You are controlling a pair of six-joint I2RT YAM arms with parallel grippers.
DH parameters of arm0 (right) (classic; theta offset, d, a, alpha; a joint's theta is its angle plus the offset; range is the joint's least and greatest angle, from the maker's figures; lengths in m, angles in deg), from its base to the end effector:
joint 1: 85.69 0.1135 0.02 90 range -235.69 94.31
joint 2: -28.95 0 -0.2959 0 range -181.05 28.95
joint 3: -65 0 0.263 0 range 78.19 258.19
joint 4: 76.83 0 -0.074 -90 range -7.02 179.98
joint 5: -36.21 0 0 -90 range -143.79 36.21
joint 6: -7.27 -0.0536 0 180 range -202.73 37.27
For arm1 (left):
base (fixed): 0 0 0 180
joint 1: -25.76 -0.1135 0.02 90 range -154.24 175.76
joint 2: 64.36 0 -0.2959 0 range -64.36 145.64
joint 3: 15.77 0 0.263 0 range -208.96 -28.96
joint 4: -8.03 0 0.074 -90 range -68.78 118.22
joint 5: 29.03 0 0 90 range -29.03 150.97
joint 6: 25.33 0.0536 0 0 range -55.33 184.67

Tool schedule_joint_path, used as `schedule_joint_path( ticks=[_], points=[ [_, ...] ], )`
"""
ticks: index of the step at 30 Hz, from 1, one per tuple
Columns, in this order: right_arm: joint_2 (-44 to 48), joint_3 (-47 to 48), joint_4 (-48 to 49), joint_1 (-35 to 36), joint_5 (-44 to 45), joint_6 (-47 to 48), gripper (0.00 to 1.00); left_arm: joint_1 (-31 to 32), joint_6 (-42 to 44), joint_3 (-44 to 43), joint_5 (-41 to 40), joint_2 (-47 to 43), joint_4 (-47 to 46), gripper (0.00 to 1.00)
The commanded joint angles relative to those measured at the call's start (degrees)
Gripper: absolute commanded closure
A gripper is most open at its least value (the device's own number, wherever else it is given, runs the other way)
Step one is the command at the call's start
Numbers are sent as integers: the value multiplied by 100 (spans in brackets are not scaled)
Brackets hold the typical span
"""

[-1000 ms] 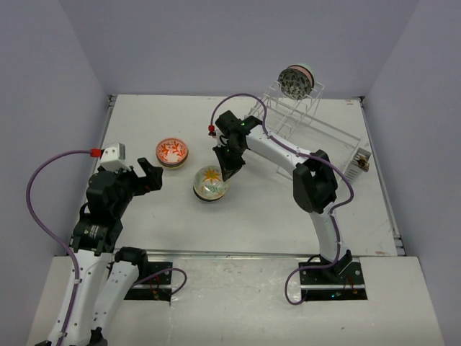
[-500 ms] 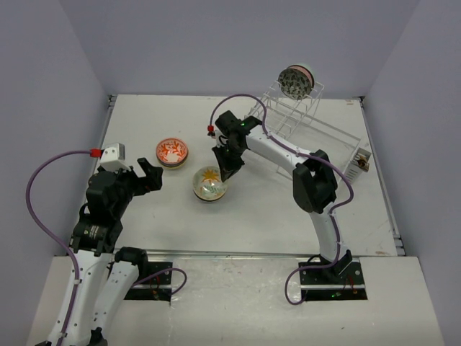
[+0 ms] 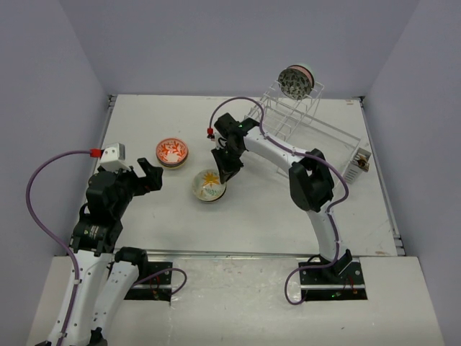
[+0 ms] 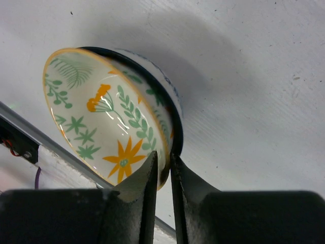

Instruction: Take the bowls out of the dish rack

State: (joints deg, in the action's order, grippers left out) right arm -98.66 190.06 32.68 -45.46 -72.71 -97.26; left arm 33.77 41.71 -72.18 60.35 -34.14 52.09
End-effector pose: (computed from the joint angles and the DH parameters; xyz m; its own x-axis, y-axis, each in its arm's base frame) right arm 0.3703 0.3360 0.2169 -0.8783 -0.4321 -0.2046 -0.4781 0.7950 0.3734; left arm 0.1206 -0.0164 0.3394 -0.3302 -0.3474 -0.8776 0.0004 0.9297 -0.3682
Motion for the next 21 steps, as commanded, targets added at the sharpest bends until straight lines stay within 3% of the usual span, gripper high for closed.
schedule_joint_path(
  ticks=[1,4,6,11,21],
  points=[
    [140,256,114,38,-7,-77,82,43,64,33,36,-33,-257,0],
    [219,247,122,38,-24,-77,75,43,72,33,36,-42,-257,0],
    [263,256,87,38,-16,-77,62,43,72,33,36,-42,-266,0],
    [377,247,0,29,203,-68,62,43,72,33,36,-42,-257,0],
    [1440,501,-369,90,582,-7,63,43,46,24,27,-68,-240,0]
  ],
)
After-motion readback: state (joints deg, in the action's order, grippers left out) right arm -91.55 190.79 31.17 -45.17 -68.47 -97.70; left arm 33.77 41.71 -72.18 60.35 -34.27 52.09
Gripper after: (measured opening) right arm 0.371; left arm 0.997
